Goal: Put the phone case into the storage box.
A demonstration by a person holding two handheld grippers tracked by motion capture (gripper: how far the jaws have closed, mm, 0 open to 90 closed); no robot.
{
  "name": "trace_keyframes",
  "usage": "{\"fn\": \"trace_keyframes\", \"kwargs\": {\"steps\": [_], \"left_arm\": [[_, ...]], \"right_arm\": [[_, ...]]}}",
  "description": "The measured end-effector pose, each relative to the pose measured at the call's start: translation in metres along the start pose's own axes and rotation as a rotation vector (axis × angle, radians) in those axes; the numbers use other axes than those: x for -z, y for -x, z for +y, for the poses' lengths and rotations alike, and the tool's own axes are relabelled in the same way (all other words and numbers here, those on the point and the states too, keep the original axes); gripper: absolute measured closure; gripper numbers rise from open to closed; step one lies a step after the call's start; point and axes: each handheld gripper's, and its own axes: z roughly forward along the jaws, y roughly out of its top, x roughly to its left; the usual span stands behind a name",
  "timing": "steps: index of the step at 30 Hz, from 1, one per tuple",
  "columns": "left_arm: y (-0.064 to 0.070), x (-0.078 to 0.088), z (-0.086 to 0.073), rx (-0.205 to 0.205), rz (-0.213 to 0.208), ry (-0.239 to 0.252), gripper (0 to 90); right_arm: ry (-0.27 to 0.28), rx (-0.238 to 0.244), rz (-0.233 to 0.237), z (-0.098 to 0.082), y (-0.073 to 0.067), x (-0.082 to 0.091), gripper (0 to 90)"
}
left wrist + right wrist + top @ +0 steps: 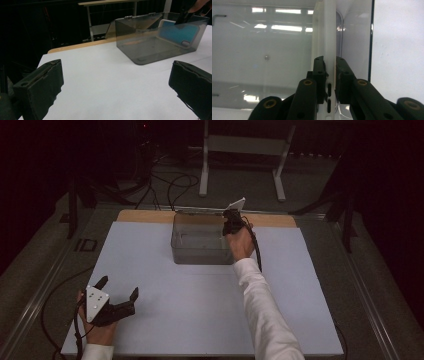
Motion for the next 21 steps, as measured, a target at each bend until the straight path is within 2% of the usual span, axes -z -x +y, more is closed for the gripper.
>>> {"fn": "trace_keyframes", "kwargs": {"steps": [6, 9, 13, 21], "left_arm": [[-0.0004, -0.0001, -0.0001, 0.001, -0.001, -0.001, 0.2], [0.0003, -0.0004, -0.0001, -0.001, -0.002, -0.001, 0.2], [0.0003, -0.0003, -0.0001, -0.001, -0.002, -0.001, 0.2], [0.0006, -0.0005, -0.0001, -0.001, -0.004, -0.001, 0.2]], "right_arm": [[0.035, -0.006, -0.037, -0.0023, -0.0033, 0.0004, 81.2], [0.043, 0.001, -0.042, -0.0027, -0.0035, 0.0010, 81.2], [0.046, 0.010, -0.070, -0.0038, -0.0066, 0.0016, 81.2], [0.046, 0.021, -0.077, -0.0050, -0.0076, -0.0001, 80.6]]}}
